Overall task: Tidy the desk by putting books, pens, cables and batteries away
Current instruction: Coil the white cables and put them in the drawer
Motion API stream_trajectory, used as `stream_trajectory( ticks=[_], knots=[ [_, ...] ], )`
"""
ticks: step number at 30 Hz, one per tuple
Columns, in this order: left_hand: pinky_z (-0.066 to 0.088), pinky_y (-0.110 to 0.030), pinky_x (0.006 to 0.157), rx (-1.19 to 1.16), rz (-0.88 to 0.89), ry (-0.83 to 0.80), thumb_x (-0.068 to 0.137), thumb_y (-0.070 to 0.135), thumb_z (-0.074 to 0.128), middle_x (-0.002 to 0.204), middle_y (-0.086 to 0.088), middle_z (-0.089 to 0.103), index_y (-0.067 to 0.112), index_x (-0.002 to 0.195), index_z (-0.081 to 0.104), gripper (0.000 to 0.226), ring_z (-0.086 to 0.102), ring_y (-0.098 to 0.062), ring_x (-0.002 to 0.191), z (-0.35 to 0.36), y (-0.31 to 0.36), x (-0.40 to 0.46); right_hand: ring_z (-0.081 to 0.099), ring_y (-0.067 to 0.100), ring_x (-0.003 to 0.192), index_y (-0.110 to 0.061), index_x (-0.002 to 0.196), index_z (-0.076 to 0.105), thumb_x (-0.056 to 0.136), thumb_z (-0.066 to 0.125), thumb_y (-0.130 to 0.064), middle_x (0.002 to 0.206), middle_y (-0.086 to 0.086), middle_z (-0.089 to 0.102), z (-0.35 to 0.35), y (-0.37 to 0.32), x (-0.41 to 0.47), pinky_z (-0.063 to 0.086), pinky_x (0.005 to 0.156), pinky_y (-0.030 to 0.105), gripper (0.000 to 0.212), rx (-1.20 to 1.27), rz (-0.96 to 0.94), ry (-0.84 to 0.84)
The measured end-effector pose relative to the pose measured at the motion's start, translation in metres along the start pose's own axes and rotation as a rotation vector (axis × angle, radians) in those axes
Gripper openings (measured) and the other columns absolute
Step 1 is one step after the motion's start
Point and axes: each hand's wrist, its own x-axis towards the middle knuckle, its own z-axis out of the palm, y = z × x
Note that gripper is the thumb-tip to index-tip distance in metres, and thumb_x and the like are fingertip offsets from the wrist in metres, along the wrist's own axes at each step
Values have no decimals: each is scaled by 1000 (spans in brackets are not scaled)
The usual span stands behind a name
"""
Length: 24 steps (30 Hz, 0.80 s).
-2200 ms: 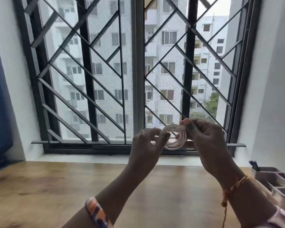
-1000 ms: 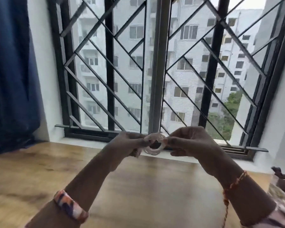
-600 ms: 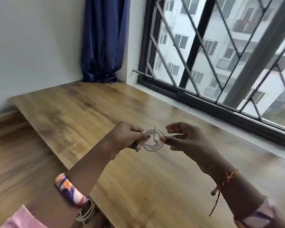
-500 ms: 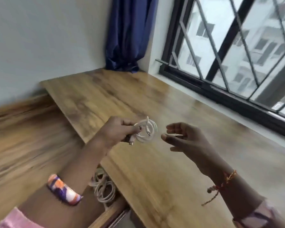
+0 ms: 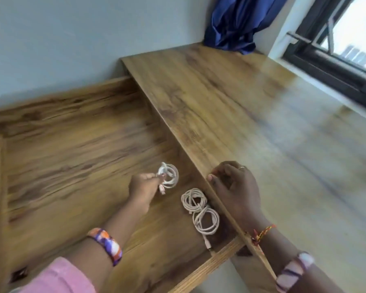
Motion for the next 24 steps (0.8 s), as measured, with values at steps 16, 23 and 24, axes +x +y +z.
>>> stream_trajectory(
  ticks=[16, 23, 24],
  knots=[
    [36, -28, 55, 565, 275, -96, 91, 31, 53, 67, -13, 63, 5, 72, 64, 34, 63, -33, 72, 18, 3, -13, 51, 9, 83, -19, 74, 67, 79, 69, -28, 90, -11, 64, 7, -6, -3, 41, 69, 25, 10, -114, 47, 103],
    [53, -35, 79, 643, 382, -61, 86, 24, 59, 90, -3, 70, 20, 83, 68, 10, 64, -24, 87, -41, 18, -22, 57, 21, 87, -20, 77, 66, 80, 66, -27, 92, -6, 66, 10, -11, -8, 46, 77, 36, 8, -154, 48, 94],
    [53, -35, 79, 644, 405, -55, 86, 23, 60, 90, -3, 70, 20, 83, 68, 10, 64, -22, 86, -53, 21, -25, 57, 23, 93, -22, 79, 66, 80, 64, -28, 96, -6, 66, 11, -13, -10, 46, 82, 41, 6, -152, 75, 91]
  ],
)
